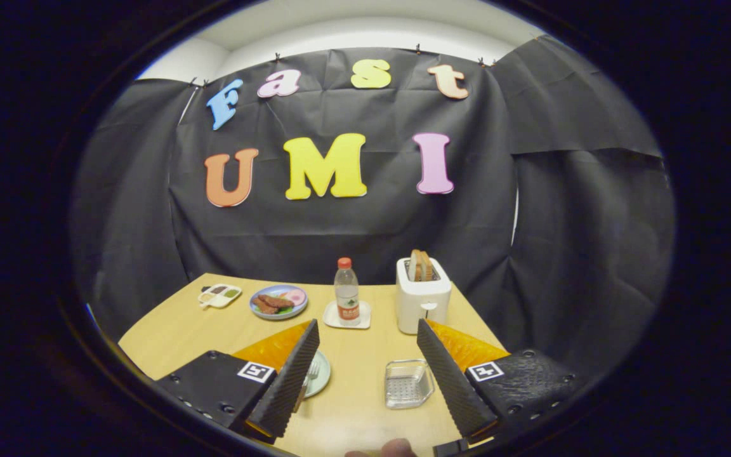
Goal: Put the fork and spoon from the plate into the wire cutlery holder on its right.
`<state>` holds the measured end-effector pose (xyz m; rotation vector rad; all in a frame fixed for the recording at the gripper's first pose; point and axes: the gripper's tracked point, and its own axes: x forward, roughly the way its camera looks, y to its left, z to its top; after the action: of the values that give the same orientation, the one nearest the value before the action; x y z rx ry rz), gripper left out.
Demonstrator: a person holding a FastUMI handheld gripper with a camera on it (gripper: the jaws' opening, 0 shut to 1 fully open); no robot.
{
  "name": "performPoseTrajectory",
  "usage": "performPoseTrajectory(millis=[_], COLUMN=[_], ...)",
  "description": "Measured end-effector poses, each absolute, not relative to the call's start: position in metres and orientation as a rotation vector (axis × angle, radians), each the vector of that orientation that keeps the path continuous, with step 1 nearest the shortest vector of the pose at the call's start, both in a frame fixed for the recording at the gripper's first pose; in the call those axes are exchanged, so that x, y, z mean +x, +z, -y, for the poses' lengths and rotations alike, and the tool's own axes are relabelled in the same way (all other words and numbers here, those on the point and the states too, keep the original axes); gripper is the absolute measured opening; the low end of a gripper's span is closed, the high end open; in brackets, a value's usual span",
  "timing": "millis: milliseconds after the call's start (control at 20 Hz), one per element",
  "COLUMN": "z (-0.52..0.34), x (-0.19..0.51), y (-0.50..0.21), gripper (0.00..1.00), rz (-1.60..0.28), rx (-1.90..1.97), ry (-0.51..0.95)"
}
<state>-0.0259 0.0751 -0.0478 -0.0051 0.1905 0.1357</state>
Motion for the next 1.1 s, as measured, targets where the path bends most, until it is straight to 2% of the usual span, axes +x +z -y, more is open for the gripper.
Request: performPoseTrajectory(millis=[400, 750, 1100], z=[-0.146, -0.171, -0.174], x=[-0.028, -0.024, -0.003], y=[-0.121, -0.210, -0.283], gripper=[0.96, 0.96, 0.97], rz=[-0.531, -0.931, -1.189], rx=[-0.092, -0.053, -0.062], ry=[0.252, 0.213, 0.154])
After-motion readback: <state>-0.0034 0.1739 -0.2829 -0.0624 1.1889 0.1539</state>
